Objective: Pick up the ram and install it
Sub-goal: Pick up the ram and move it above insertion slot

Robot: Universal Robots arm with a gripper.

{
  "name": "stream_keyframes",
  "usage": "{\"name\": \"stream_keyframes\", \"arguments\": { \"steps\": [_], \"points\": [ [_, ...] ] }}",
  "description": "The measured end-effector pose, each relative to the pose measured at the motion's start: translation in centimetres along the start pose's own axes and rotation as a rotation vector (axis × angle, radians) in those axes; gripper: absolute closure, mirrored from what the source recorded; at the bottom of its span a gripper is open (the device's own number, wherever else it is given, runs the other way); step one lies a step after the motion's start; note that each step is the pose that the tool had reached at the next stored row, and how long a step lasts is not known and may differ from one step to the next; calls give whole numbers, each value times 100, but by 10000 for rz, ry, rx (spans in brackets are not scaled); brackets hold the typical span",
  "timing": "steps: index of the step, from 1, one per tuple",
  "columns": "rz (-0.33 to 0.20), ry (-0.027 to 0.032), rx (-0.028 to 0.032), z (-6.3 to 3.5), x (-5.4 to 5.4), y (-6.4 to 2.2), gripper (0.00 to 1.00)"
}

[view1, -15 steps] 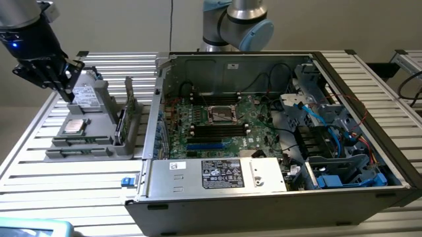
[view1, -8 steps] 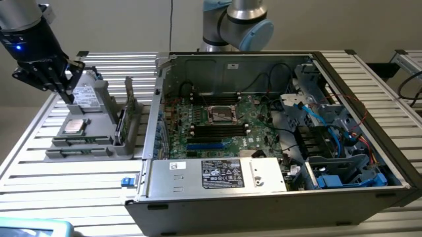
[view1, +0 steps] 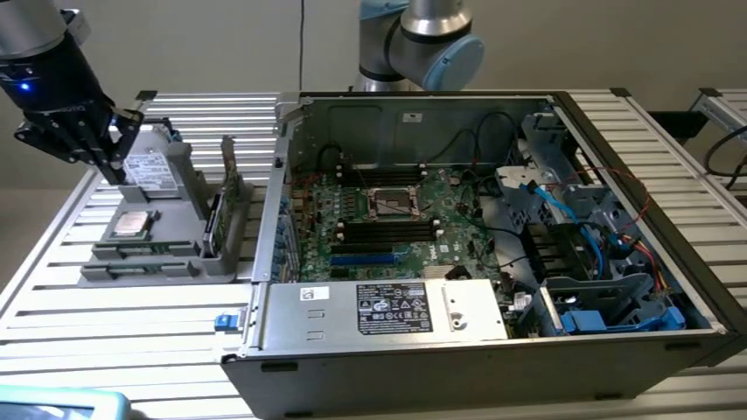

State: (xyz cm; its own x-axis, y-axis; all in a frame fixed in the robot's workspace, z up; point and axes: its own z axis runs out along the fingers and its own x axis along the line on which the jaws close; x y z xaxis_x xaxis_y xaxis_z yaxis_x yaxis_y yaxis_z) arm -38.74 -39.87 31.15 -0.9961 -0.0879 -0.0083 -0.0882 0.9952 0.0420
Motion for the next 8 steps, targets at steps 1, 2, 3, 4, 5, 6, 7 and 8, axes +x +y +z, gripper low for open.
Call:
{"name": "stream_keyframes", "arguments": {
  "steps": [1, 2, 3, 4, 5, 6, 7, 8],
  "points": [
    [0, -1, -1, 3, 3, 0, 82],
    [-1, -2, -1, 4, 4, 0, 82],
    [0, -1, -1, 5, 6, 1, 76],
    [0, 1, 0, 5, 8, 1, 70],
    [0, 1, 0, 5, 8, 1, 70],
    [0, 0, 0, 6, 9, 1, 64],
    [-4, -1, -1, 8, 10, 1, 64],
    [-65, 1, -3, 11, 13, 1, 64]
  ]
}}
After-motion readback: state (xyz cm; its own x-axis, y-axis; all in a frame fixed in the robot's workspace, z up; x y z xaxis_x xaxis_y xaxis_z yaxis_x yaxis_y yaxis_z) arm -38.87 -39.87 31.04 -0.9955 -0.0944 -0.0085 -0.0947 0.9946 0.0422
